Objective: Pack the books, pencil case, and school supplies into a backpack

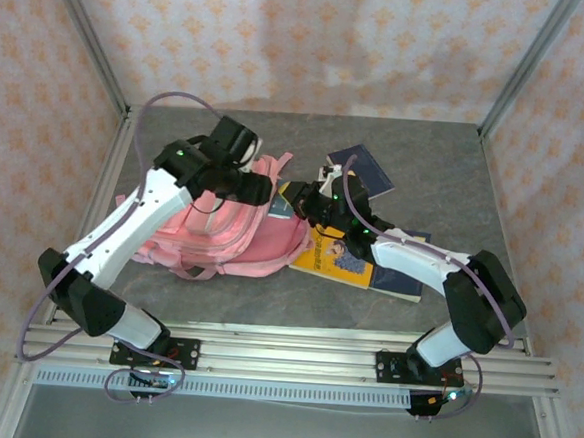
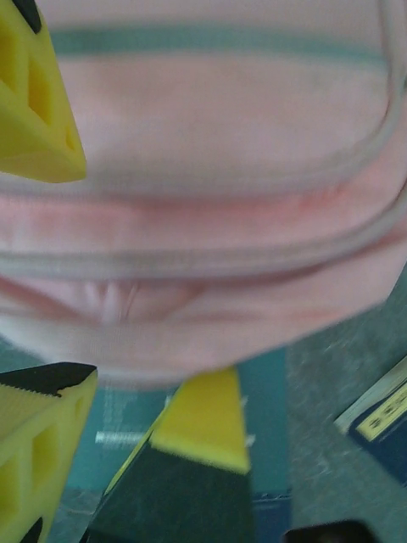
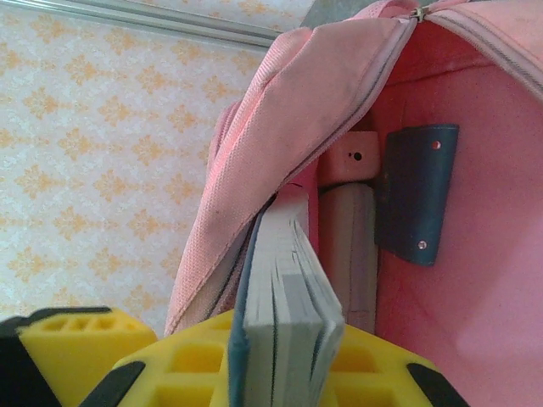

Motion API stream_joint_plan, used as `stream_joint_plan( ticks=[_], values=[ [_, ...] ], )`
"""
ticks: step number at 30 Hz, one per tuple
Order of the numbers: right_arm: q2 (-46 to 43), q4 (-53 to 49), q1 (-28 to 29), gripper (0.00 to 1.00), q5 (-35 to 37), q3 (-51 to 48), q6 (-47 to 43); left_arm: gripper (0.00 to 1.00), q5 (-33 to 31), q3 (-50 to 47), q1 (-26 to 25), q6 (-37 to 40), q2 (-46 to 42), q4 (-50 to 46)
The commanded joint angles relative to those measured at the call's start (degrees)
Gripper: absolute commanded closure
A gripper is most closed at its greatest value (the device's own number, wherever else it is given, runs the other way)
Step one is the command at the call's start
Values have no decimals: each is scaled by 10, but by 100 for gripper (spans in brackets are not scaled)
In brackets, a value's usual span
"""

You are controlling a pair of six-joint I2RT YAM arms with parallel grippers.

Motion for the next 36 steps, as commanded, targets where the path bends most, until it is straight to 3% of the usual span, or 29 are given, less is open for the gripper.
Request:
stream_joint_plan(
  ticks=[1, 6, 9, 11, 14, 22, 29, 36],
  values=[
    [-10, 99, 1, 100, -20, 22, 20, 41, -8, 22, -12, -4, 21, 5],
    [-11, 113, 3, 100, -25, 19, 31, 47, -40, 30, -22, -4, 48, 3],
    [-15, 115, 5, 100, -26, 18, 34, 58, -58, 28, -22, -2, 54, 5],
    [-18, 115, 5, 100, -26, 17, 34, 71, -65, 24, -22, 0, 58, 10],
    [-21, 107, 5, 100, -23, 16, 26, 99, -61, 28, -22, 2, 61, 11],
    [-58, -51, 5, 100, 31, -13, -75, 100, -91, 32, -1, 4, -13, 0],
    [-59, -69, 7, 100, 45, -66, -106, 100, -109, 32, 39, 5, -86, -5],
    [-44, -31, 19, 100, 12, -58, -77, 100, -112, 32, 53, 19, -108, -19]
  ],
)
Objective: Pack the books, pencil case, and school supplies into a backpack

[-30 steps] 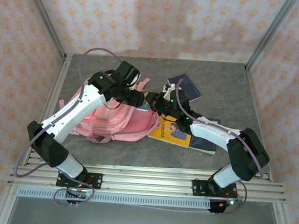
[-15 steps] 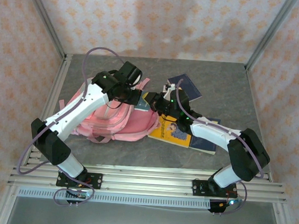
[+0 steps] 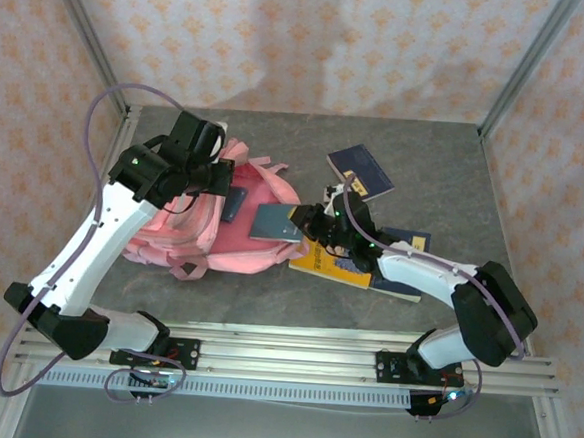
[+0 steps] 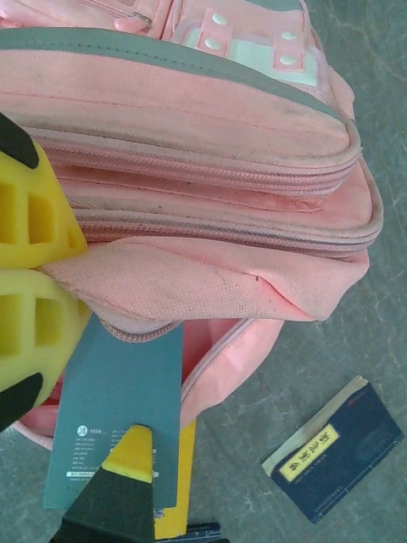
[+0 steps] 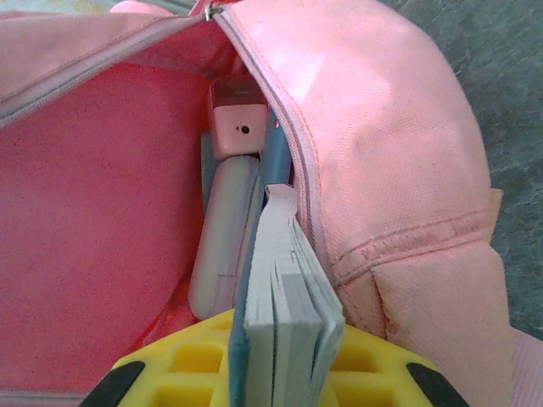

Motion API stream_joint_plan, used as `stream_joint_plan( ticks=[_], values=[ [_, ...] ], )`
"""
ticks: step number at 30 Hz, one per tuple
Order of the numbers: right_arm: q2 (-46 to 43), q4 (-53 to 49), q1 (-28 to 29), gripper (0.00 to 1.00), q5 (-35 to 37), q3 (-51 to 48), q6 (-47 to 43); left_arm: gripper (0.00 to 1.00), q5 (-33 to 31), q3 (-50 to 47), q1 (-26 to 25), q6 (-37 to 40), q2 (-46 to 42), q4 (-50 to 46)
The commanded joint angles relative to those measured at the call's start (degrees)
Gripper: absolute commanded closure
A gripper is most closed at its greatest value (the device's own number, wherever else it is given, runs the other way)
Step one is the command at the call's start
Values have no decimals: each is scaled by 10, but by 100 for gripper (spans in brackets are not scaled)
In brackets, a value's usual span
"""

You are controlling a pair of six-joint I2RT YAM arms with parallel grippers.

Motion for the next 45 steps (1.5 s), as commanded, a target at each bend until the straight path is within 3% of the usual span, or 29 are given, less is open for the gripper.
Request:
stream_joint_plan(
  ticks=[1, 8, 14, 19, 24, 26, 30, 32, 36, 39, 45],
  values=[
    [3, 53, 12, 100, -15, 24, 11, 100, -20, 16, 7, 14, -20, 11],
    [59, 89, 46, 100, -7, 102, 65, 100, 7, 19, 8, 17, -21, 14],
    [168, 146, 62, 100, -10, 175, 136, 100, 8, 19, 8, 19, -23, 14],
    [223, 20, 81, 100, 54, 244, 98, 100, 10, 22, 9, 17, -24, 14],
    [272, 6, 98, 100, 98, 265, 78, 100, 16, 19, 11, 14, -26, 17],
    [300, -2, 100, 88, 88, 287, 76, 100, 19, 15, 12, 13, -25, 20],
    [342, -14, 100, 53, 46, 336, 50, 100, 23, 2, 14, 5, -24, 30],
    [331, -26, 100, 45, 36, 343, 20, 100, 24, -3, 17, 3, -21, 30],
    [257, -61, 100, 27, 84, 307, -55, 100, 32, -21, 20, 0, -13, 43],
    [203, -119, 100, 22, 134, 283, -103, 100, 45, -36, 20, -4, -4, 57],
    [126, -192, 100, 21, 227, 215, -148, 100, 57, -63, 20, -8, 17, 84]
  ],
)
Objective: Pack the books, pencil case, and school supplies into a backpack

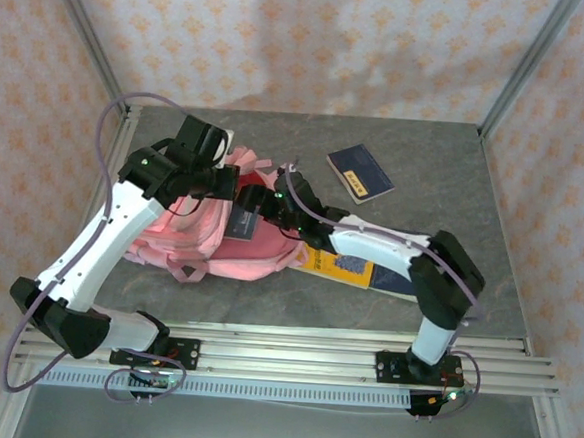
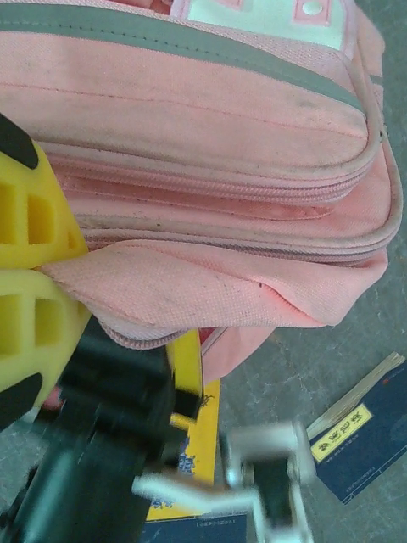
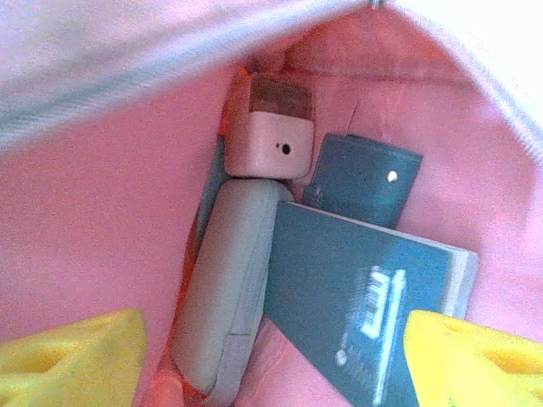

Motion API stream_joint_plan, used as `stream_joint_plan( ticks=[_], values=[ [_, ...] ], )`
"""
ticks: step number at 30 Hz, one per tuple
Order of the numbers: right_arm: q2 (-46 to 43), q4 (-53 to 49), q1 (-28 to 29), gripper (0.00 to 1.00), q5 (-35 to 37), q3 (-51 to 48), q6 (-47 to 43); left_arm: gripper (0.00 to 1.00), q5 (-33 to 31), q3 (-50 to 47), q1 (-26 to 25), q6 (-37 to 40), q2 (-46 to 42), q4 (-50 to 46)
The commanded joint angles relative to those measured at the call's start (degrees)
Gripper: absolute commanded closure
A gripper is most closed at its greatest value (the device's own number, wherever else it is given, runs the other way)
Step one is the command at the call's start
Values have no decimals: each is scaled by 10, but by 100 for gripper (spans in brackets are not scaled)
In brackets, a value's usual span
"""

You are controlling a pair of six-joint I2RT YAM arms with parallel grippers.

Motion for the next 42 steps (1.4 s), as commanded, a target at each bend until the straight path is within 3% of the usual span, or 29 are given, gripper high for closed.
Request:
stream_joint_plan(
  ticks=[1, 3, 6, 8, 17, 21, 25, 29, 34, 37, 42],
  values=[
    [-47, -71, 1, 21, 96, -43, -54, 100, -8, -16, 7, -9, 13, 49],
    [-89, -88, 1, 23, 143, -74, -69, 100, -14, -28, 0, -9, 24, 58],
    [-151, -139, -1, 24, 220, -113, -81, 100, -105, -28, -52, 18, 52, 50],
    [-185, -185, -6, 25, 259, -131, -80, 100, -127, -30, -65, 19, 74, 45],
    [-294, -275, -76, 26, 278, -243, -48, 100, -169, -61, -4, -14, 119, 74],
    [-303, -287, -117, 26, 240, -272, -33, 100, -169, -57, 12, -12, 127, 72],
    [-289, -281, -173, 25, 171, -295, -15, 98, -103, -58, 2, -14, 142, 80],
    [-271, -278, -215, 25, 115, -304, -5, 72, -63, -30, -47, 8, 166, 63],
    [-285, -289, -223, 28, 95, -308, 15, 51, -42, 39, -106, 36, 203, 55],
    [-303, -275, -223, 36, 57, -334, 66, 45, -13, 89, -123, 48, 251, 56],
    [-362, -203, -224, 62, -23, -411, 171, 45, 33, 193, -154, 46, 386, 51]
  ],
)
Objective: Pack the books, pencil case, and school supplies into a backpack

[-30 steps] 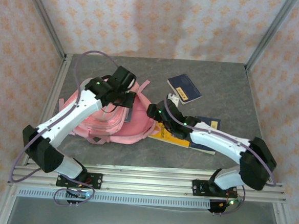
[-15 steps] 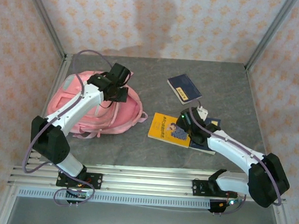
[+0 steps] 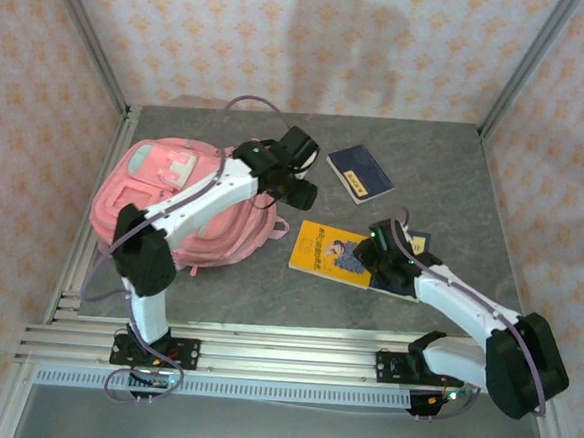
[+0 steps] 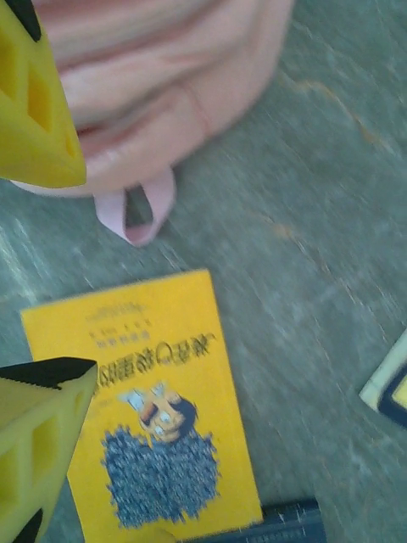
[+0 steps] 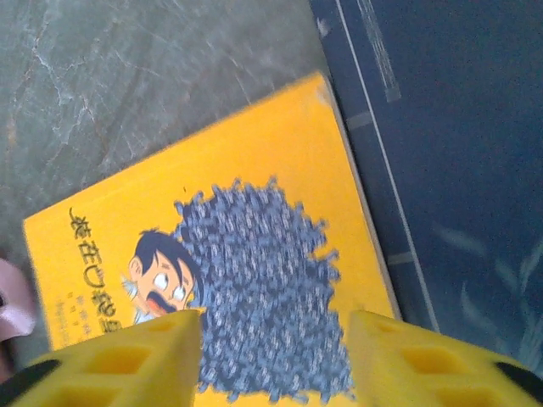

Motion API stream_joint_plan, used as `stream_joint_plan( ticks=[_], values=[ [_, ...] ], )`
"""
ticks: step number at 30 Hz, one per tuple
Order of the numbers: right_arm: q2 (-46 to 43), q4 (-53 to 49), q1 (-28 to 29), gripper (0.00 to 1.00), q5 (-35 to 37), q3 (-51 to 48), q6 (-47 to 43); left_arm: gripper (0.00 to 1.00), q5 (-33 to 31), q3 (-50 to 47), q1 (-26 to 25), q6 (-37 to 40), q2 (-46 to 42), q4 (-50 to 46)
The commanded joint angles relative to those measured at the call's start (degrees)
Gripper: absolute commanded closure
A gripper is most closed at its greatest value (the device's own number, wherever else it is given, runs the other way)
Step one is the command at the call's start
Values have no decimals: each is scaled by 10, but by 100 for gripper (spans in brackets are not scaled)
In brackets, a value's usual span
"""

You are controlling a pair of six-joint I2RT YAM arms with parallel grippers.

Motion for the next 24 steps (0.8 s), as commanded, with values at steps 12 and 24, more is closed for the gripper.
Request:
stream_joint_plan(
  ticks=[12, 24],
  values=[
    [0, 140, 20, 84, -89, -109, 158, 48, 107, 187, -38, 9, 272, -23],
    [153, 119, 6, 85, -31, -7, 53, 50, 100, 43, -38, -6, 216, 22]
  ],
)
